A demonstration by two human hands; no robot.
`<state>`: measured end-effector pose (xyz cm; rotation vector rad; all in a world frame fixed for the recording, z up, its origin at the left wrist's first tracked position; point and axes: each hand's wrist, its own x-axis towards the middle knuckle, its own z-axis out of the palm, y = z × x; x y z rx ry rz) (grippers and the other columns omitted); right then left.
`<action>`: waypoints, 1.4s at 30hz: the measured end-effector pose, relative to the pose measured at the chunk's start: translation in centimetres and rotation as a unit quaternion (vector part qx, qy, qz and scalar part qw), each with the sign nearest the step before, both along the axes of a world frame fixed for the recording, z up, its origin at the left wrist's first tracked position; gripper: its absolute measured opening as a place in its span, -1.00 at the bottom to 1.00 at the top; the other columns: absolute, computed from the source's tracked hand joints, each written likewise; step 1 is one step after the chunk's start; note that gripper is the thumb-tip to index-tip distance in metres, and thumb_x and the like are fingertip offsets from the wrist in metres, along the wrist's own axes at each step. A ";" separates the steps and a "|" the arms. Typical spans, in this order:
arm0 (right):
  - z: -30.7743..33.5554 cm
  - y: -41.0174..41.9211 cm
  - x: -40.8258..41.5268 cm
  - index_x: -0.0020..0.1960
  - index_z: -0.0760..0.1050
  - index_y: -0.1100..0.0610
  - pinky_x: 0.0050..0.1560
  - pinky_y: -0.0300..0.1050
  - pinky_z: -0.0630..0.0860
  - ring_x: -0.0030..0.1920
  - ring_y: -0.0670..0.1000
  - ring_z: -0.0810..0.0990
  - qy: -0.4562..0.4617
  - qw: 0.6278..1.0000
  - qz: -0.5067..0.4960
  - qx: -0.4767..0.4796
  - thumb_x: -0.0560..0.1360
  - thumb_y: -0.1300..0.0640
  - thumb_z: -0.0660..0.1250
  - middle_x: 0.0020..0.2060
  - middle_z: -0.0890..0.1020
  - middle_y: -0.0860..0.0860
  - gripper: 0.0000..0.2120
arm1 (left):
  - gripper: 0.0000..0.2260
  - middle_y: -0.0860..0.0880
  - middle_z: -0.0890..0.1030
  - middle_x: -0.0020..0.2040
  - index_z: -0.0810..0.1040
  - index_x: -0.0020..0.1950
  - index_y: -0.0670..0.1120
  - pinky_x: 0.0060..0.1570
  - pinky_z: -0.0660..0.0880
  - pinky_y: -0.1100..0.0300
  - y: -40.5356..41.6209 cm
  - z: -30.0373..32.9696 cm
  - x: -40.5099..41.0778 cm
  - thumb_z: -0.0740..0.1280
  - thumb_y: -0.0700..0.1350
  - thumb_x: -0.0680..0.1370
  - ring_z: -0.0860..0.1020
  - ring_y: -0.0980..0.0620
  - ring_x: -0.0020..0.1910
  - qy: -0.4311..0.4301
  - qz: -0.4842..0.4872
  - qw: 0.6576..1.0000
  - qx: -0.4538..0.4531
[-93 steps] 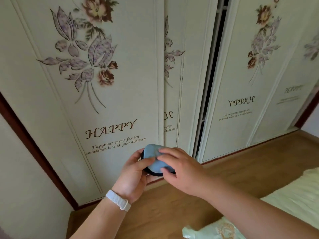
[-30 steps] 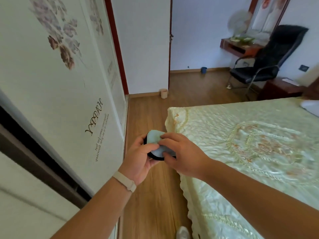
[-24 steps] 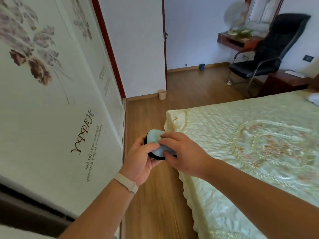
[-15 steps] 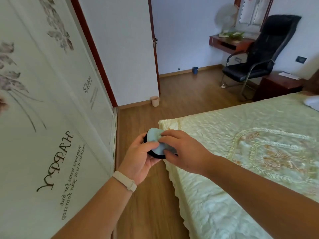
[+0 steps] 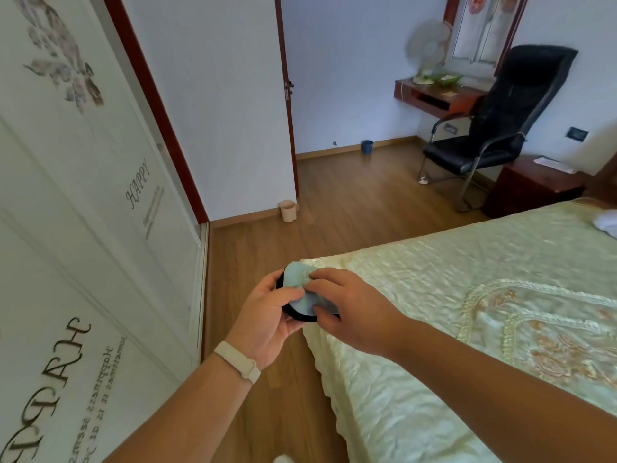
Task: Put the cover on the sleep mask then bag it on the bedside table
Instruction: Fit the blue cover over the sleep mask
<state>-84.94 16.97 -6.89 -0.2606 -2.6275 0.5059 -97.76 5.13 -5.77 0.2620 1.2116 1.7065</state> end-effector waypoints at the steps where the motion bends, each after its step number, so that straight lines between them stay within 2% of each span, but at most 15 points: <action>1: -0.1 1.0 -1.5 0.26 0.48 0.04 0.15 -0.20 0.43 0.19 0.00 0.47 -0.004 1.000 -0.008 0.004 0.50 0.12 0.34 0.26 0.51 0.00 -0.67 | -0.68 -0.25 0.61 0.21 0.56 0.26 -0.13 -0.06 0.63 -0.05 1.1 -0.1 -1.5 0.32 -0.34 0.53 0.63 -0.23 0.13 0.000 -0.005 1.000 0.002; 7: 1.1 6.9 -11.6 0.26 0.45 -0.01 0.13 -0.37 0.28 0.18 -0.03 0.47 -0.040 0.998 -0.023 0.035 0.48 0.09 0.35 0.23 0.52 -0.04 -0.64 | -0.67 -0.27 0.58 0.25 0.52 0.29 -0.14 0.08 0.60 -0.16 6.9 0.9 -12.0 0.29 -0.35 0.55 0.59 -0.27 0.19 0.000 -0.030 1.000 0.007; 10: 2.1 9.4 -17.2 0.27 0.44 0.00 0.15 -0.21 0.41 0.20 0.01 0.48 -0.031 0.998 -0.016 0.058 0.49 0.08 0.33 0.24 0.52 -0.02 -0.64 | -0.68 -0.25 0.60 0.21 0.54 0.27 -0.13 -0.02 0.63 -0.12 9.3 1.6 -17.8 0.30 -0.34 0.55 0.63 -0.24 0.14 0.010 -0.035 0.999 0.021; 13: 2.5 11.7 -21.5 0.29 0.43 0.03 0.16 -0.09 0.46 0.21 0.05 0.47 -0.021 0.997 -0.003 0.070 0.49 0.10 0.33 0.25 0.51 0.01 -0.63 | -0.70 -0.21 0.64 0.16 0.57 0.24 -0.10 -0.06 0.63 -0.09 11.5 1.7 -22.3 0.31 -0.33 0.55 0.66 -0.21 0.09 0.017 -0.031 0.999 0.024; 17: 2.4 15.3 -25.6 0.29 0.44 0.03 0.16 -0.12 0.42 0.20 0.04 0.46 -0.027 0.997 0.008 0.077 0.49 0.10 0.33 0.25 0.51 0.00 -0.63 | -0.72 -0.18 0.69 0.10 0.61 0.20 -0.08 -0.05 0.63 -0.08 14.8 1.0 -26.7 0.32 -0.32 0.54 0.66 -0.20 0.08 0.014 -0.035 0.999 0.030; 20: 1.5 18.4 -28.7 0.28 0.45 0.05 0.17 -0.07 0.45 0.21 0.06 0.47 -0.015 0.998 0.011 0.062 0.49 0.12 0.33 0.24 0.52 0.02 -0.65 | -0.71 -0.18 0.69 0.09 0.59 0.22 -0.08 -0.08 0.63 -0.05 18.0 0.2 -29.7 0.33 -0.31 0.53 0.67 -0.19 0.07 0.015 -0.023 0.999 0.021; 28: 0.1 27.8 -38.6 0.29 0.43 0.03 0.24 -0.02 0.47 0.26 0.05 0.45 0.018 0.999 0.041 0.022 0.51 0.09 0.32 0.28 0.50 0.01 -0.65 | -0.65 -0.24 0.58 0.26 0.51 0.32 -0.10 -0.02 0.62 -0.06 26.5 0.7 -37.6 0.31 -0.29 0.55 0.61 -0.23 0.18 0.041 0.034 0.999 -0.005; 32: 0.9 33.0 -42.4 0.30 0.42 0.01 0.23 -0.06 0.45 0.25 0.04 0.45 0.024 0.998 0.056 0.013 0.51 0.08 0.32 0.29 0.49 0.00 -0.63 | -0.66 -0.25 0.56 0.28 0.50 0.34 -0.10 0.01 0.61 -0.10 31.5 1.7 -41.2 0.30 -0.29 0.56 0.59 -0.24 0.20 0.055 0.044 0.998 0.000; 37: 1.4 38.5 -45.8 0.28 0.46 0.05 0.23 -0.07 0.43 0.23 0.04 0.46 0.032 0.997 0.067 0.016 0.48 0.09 0.32 0.26 0.52 0.02 -0.64 | -0.63 -0.24 0.56 0.29 0.48 0.36 -0.11 0.11 0.58 -0.16 36.5 1.8 -43.8 0.31 -0.29 0.55 0.59 -0.24 0.21 0.032 0.054 0.998 0.016; 42: 0.8 43.2 -49.4 0.28 0.45 0.03 0.24 -0.04 0.46 0.24 0.02 0.46 0.032 0.998 0.054 0.007 0.49 0.07 0.30 0.26 0.52 0.00 -0.64 | -0.66 -0.22 0.58 0.26 0.54 0.30 -0.09 -0.01 0.62 -0.09 41.5 1.5 -48.3 0.34 -0.28 0.53 0.62 -0.22 0.17 0.035 0.030 0.999 0.009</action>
